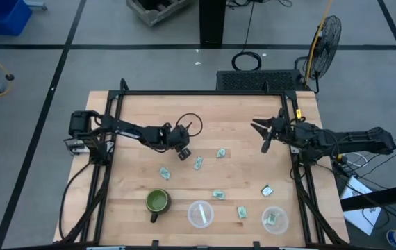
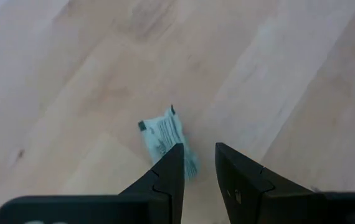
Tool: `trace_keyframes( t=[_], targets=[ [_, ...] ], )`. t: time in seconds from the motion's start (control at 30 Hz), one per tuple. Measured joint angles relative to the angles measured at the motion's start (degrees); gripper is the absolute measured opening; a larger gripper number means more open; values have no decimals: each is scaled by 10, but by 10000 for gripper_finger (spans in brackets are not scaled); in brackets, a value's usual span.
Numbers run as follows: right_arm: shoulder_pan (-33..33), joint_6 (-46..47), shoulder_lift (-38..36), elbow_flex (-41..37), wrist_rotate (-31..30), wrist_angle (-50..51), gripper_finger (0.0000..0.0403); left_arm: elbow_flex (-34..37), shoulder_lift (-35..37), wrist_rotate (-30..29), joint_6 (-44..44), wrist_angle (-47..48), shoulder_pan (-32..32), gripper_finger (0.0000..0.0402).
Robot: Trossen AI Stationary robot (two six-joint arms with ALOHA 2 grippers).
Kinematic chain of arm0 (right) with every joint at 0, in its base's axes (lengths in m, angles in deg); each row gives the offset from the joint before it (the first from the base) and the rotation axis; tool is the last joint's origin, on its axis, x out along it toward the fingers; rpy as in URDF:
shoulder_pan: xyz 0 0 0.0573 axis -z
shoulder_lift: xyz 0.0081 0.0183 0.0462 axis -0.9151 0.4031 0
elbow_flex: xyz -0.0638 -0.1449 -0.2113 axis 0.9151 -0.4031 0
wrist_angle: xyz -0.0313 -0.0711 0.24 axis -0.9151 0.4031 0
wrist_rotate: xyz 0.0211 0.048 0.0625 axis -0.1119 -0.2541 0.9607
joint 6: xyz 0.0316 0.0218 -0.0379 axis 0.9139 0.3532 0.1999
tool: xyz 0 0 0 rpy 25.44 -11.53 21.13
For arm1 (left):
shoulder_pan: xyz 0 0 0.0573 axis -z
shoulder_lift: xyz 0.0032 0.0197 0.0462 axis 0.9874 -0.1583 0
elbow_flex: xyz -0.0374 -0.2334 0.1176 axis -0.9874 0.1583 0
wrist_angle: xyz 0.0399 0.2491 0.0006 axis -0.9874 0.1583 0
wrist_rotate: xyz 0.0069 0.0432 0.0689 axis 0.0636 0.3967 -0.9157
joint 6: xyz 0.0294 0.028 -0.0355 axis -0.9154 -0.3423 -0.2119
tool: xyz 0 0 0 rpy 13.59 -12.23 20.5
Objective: Pick and place Stevia / Truvia into bins
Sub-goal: Put the green stevia packet into the left transparent container
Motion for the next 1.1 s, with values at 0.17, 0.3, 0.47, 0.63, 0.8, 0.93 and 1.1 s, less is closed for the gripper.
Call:
trace_keyframes(
  t=[0.17,0.3,0.47,0.63,0.8,0.93,1.1],
  targets=[
    [0,-18,0,0,-1,-1,73,1,-13,-1,4,8,0,97],
    [0,-19,0,0,-1,-5,73,0,-28,-1,25,3,-3,97],
    [0,-22,0,1,-2,-5,73,-2,-42,1,35,-2,-10,81],
    [0,-22,2,1,-2,-5,73,-2,-43,0,34,-6,-16,12],
    [0,-17,2,1,-2,-5,73,-1,-44,-2,33,-21,-19,8],
    [0,-15,2,1,-2,-5,73,-1,-36,0,29,-26,-18,5],
    [0,-15,2,1,-1,-5,73,-19,8,25,18,-28,-10,3]
  ],
)
